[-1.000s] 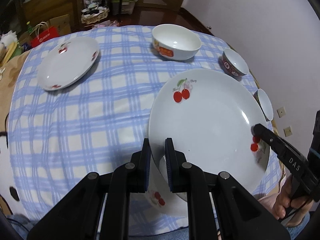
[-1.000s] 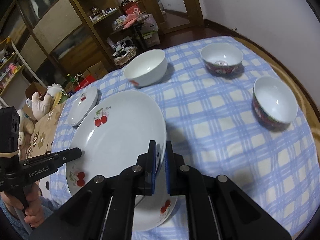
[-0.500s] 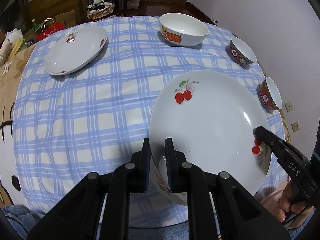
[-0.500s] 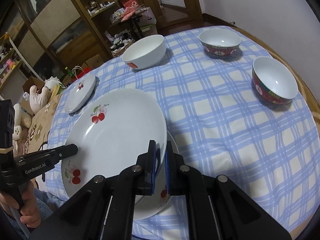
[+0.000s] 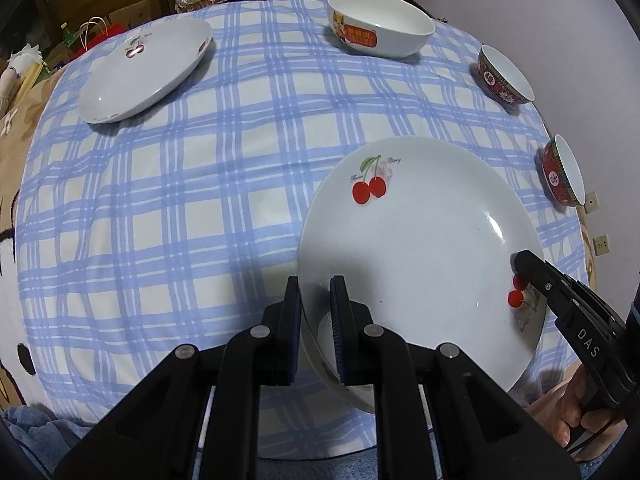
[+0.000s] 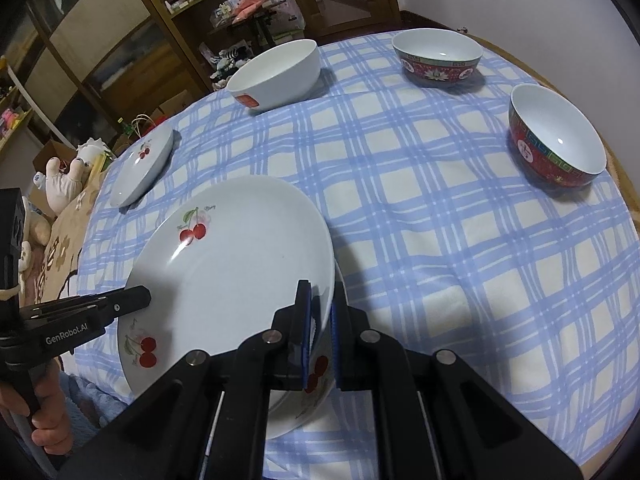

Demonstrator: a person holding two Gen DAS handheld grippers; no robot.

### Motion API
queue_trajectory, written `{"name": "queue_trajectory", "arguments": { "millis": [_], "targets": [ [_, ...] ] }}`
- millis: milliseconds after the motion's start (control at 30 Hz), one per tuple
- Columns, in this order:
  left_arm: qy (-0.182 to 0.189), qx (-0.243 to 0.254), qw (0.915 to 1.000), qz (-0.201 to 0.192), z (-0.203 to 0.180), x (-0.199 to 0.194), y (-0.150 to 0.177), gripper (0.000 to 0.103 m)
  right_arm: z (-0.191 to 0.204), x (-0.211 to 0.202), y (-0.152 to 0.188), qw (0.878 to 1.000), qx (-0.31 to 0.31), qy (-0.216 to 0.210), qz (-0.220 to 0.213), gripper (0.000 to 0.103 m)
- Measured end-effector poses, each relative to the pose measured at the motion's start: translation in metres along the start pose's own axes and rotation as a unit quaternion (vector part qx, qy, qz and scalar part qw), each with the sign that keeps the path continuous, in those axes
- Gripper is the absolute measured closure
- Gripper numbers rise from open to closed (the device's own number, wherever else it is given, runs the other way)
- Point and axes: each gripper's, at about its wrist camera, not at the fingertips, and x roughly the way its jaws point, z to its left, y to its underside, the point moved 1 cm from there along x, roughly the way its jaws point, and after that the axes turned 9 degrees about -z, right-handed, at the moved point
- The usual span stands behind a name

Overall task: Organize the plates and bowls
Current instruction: 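Carry the cherry plate in the right gripper toward the other plate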

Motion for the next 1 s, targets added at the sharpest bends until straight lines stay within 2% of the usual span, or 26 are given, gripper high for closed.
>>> {"name": "queue_trajectory", "arguments": {
  "millis": [200,1000],
  "targets": [
    [-0.004,0.003,0.9999,0.012,-0.001,0.009,0.002,0.089,-0.001,0.004,0.001,1.0,-0.001,0.004,0.006,0.093],
    [-0.013,0.014,0.9997,0.015,0.0,0.014,-0.001,0.089,-0.002,0.014,0.001,1.0,-0.012,0.023,0.011,0.093]
  ]
}}
